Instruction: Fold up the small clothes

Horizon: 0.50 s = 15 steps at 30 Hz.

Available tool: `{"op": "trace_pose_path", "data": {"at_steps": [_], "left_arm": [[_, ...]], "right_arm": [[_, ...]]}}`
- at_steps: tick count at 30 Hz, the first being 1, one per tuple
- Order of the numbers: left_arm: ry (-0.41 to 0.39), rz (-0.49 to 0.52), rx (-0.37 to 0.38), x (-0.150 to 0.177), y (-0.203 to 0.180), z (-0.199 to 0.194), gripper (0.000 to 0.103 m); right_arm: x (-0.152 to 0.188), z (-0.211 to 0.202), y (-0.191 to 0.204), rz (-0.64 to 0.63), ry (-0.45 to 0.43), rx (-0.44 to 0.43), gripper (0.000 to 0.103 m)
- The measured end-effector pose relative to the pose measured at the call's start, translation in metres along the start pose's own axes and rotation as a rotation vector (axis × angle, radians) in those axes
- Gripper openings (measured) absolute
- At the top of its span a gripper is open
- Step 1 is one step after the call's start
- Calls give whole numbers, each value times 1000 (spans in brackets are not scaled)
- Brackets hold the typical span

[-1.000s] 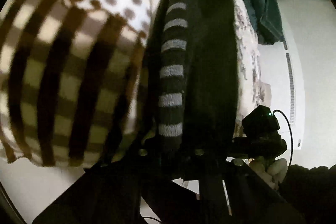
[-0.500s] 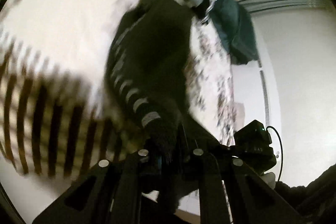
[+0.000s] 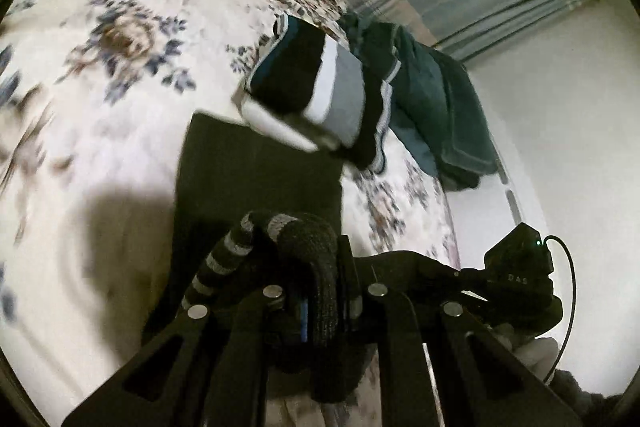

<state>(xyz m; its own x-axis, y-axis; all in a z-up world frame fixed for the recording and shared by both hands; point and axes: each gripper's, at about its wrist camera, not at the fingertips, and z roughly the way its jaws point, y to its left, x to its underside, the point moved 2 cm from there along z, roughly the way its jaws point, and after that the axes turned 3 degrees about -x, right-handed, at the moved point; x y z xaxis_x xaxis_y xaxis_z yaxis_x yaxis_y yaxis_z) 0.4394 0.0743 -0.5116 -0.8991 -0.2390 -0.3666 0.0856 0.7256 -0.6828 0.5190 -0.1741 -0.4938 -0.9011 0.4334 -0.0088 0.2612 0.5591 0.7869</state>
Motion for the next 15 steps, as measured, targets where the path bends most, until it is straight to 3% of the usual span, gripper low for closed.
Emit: {"op": "trace_pose_path", "data": {"at_steps": [7,10,11,12,13,14,15], "left_arm": [[8,-71,-42,-57,22,54,10],[38,-146,-83,-76,38,76,13],[49,-173,-92,-82,44,84,21],[50,-187,-98,-85,47,89,36],[30,-201,-98,-91,52,93,48],[14,-215,-87,-94,54,94,68],[-3,-235,-78,-97,57,94,69]], "right_arm": [[-77,57,-13,6,26,32,13],[-107,78,-18,33,54,22,15],[-119,86,-21,49,65,20,16],[-126,91,-23,54,69,17,23],[-135,95,-24,57,64,13,40],[-140,95,-25,53,49,14,50],[-144,95,-25,46,35,15,63]]}}
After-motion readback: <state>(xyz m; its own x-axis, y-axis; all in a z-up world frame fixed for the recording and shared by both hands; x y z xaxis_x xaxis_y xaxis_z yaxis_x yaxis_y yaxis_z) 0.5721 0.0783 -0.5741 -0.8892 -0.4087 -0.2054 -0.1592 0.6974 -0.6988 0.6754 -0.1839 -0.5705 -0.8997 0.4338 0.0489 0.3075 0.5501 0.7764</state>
